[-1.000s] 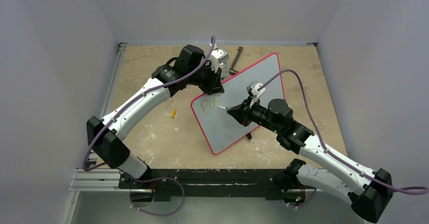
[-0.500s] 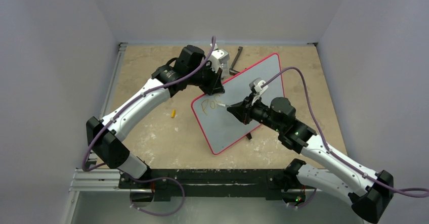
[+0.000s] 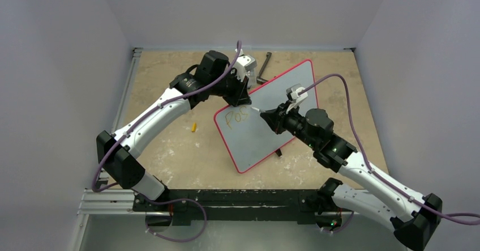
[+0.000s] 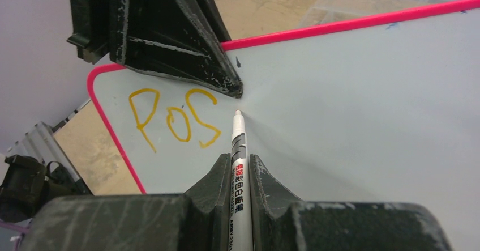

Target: Write a sentence on the whiteboard

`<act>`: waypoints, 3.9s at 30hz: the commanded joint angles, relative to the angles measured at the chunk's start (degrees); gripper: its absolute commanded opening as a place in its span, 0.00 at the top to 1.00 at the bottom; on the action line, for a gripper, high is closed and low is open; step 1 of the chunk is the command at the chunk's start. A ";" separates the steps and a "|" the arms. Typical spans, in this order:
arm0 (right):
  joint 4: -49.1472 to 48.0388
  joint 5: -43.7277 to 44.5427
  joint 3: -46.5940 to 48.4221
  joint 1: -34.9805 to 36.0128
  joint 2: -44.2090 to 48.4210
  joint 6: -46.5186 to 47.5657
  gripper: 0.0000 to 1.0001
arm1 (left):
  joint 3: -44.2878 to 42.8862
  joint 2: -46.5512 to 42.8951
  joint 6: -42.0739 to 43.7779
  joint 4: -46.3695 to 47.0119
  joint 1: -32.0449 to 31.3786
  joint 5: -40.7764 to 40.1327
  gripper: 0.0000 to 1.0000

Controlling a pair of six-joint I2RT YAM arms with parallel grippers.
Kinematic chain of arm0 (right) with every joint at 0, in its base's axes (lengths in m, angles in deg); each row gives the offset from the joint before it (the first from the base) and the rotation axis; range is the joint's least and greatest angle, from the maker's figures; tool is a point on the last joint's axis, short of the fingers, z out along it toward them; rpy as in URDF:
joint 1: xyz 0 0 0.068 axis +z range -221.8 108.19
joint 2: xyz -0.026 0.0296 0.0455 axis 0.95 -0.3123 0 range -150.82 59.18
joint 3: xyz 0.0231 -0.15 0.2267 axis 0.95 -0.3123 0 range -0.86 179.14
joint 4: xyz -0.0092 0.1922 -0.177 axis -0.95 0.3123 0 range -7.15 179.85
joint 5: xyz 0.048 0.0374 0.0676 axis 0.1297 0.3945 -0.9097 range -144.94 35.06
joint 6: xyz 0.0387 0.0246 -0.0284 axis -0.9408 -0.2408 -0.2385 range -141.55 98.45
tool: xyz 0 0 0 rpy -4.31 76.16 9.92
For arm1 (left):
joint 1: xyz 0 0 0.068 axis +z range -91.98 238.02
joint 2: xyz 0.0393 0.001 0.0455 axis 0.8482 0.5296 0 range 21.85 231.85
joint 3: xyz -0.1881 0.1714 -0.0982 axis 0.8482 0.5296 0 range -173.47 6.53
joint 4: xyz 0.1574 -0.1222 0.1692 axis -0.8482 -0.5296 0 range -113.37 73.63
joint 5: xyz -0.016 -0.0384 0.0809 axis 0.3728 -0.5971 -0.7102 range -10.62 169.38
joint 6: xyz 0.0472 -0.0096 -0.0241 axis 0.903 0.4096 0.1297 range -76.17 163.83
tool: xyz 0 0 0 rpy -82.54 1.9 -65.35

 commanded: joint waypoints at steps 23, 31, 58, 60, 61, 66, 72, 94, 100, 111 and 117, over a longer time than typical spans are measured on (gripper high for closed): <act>1.62 7.96 2.88 -0.20 -1.37 -0.28 1.00 | 1.83 0.27 4.26 -5.93 -1.10 -2.87 1.00; 2.71 1.97 0.60 -0.20 -0.41 -0.43 1.00 | 1.84 0.28 4.17 -5.83 -1.10 -2.73 1.00; 7.05 5.89 8.14 -0.20 -2.13 -0.13 1.00 | 1.81 -0.13 4.12 -5.89 -1.19 -2.58 1.00; 7.32 5.70 9.08 -0.20 -1.93 0.06 1.00 | 1.81 -0.13 4.16 -5.93 -1.15 -2.53 1.00; 7.44 5.56 9.51 -0.20 -1.79 0.14 1.00 | 1.76 -0.13 4.13 -5.91 -1.14 -2.51 1.00; 7.72 4.61 10.57 -0.20 -0.68 0.19 1.00 | 1.74 -0.18 4.16 -5.91 -1.14 -2.40 1.00; 6.25 3.32 10.53 -0.26 -0.77 0.16 1.00 | 1.72 -0.30 4.15 -5.91 -1.17 -2.40 1.00; 4.71 7.57 6.88 -0.21 -2.88 0.60 1.00 | 1.72 -0.61 4.18 -5.94 -1.14 -2.32 1.00; 5.13 6.84 7.62 -0.20 -2.39 0.53 1.00 | 1.76 -0.67 4.17 -5.95 -1.14 -2.33 1.00; 3.49 1.01 10.00 -0.23 1.17 -1.17 1.00 | 1.74 -1.25 4.52 -6.22 -1.14 -3.28 1.00; 4.48 5.14 7.94 -0.20 2.23 -1.31 1.00 | 2.33 -2.53 5.59 -6.45 -1.18 -6.15 1.00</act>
